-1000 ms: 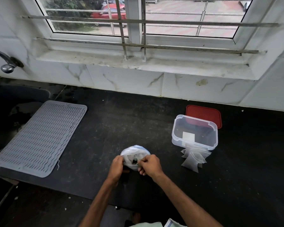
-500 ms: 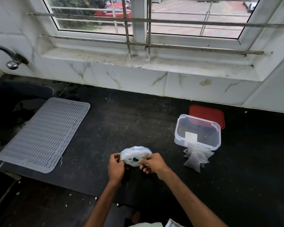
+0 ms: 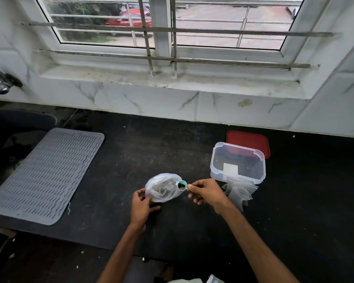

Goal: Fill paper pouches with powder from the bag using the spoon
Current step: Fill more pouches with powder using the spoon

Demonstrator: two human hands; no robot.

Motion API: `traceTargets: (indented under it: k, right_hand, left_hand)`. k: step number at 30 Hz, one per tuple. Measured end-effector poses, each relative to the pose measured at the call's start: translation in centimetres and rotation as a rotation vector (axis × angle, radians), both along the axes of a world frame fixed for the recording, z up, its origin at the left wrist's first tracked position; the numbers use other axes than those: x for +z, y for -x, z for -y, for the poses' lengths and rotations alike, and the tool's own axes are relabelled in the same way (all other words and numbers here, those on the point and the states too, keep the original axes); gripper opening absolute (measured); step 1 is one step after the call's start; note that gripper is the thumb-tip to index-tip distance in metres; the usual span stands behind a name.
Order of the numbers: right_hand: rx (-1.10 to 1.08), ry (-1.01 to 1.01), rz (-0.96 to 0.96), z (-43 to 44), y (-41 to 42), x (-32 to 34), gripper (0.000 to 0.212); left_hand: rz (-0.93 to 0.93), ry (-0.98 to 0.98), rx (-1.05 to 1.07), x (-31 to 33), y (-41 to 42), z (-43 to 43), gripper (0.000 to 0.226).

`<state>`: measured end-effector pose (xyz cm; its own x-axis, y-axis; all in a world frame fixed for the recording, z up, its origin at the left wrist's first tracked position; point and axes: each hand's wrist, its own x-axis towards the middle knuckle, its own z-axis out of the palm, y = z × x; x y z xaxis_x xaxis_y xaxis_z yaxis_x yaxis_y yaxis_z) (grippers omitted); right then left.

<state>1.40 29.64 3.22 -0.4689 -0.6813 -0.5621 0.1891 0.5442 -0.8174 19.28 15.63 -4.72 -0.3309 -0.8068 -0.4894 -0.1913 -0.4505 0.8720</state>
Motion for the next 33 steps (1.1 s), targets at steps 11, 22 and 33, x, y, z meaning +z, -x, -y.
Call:
traceTargets:
  k: [11, 22, 33]
  right_hand:
    - [-0.178, 0.053, 0.010, -6.6, 3.0, 3.6, 0.015]
    - [-0.360, -0.011, -0.215, -16.0, 8.2, 2.4, 0.009]
    - [-0.169, -0.196, -0.681, -13.8, 8.2, -1.3, 0.011]
  left_hand:
    - [0.187, 0.831, 0.040, 5.0, 2.6, -2.3, 0.057]
    - [0.138, 0.914, -0.925, 5.1, 13.3, -13.5, 0.041]
    - [0.142, 0.847, -0.807, 3.4, 14.3, -14.5, 0.014]
